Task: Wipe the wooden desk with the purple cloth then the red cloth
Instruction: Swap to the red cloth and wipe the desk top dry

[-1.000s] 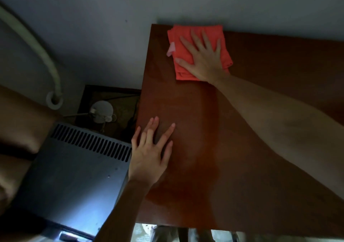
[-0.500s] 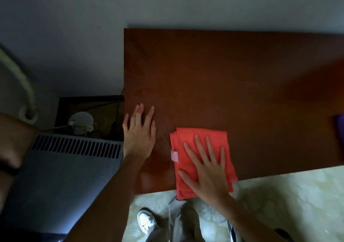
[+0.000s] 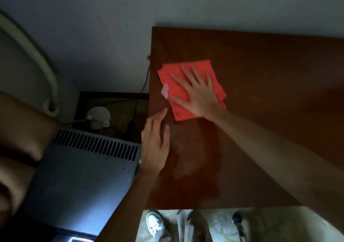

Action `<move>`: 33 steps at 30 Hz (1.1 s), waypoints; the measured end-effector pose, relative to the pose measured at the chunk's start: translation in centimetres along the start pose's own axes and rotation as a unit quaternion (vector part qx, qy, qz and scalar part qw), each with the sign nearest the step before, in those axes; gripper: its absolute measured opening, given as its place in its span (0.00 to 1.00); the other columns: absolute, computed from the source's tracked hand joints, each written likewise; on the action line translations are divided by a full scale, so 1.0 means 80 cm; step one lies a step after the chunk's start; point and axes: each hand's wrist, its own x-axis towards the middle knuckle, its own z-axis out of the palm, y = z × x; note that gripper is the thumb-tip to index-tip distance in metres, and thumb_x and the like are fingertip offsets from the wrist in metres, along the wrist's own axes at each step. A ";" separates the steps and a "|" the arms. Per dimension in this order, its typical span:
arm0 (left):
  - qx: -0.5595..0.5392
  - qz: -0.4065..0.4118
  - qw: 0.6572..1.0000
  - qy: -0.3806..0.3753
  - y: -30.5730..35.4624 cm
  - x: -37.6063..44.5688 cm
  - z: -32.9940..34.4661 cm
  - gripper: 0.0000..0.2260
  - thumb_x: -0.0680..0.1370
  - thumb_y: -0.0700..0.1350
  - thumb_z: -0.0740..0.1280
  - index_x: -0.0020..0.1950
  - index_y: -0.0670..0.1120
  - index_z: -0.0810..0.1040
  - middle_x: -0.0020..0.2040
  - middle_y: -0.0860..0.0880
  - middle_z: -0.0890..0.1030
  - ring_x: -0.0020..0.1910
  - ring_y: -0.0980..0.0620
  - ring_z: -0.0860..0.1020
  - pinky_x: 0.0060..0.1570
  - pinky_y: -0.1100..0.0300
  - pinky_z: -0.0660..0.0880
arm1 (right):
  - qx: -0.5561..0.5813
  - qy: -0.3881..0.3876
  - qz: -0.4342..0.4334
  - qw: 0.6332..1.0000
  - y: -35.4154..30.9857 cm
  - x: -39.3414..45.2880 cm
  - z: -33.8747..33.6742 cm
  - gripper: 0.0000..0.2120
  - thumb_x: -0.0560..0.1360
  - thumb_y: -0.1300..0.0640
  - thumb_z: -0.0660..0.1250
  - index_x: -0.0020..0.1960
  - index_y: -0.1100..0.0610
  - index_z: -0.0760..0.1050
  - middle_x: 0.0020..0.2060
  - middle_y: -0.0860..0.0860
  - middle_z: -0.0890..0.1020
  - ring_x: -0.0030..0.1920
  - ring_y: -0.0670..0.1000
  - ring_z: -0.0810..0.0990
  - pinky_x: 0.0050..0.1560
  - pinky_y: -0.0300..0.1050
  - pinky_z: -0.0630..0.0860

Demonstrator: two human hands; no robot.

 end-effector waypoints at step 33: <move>0.133 -0.124 0.965 -0.187 -0.010 -0.092 -0.103 0.29 0.79 0.57 0.70 0.77 0.48 0.71 0.69 0.45 0.71 0.69 0.44 0.74 0.68 0.48 0.72 | 0.133 -0.003 0.038 0.990 -0.187 -0.298 -0.003 0.32 0.81 0.29 0.52 0.79 0.42 0.68 0.80 0.47 0.70 0.77 0.56 0.71 0.68 0.64 0.72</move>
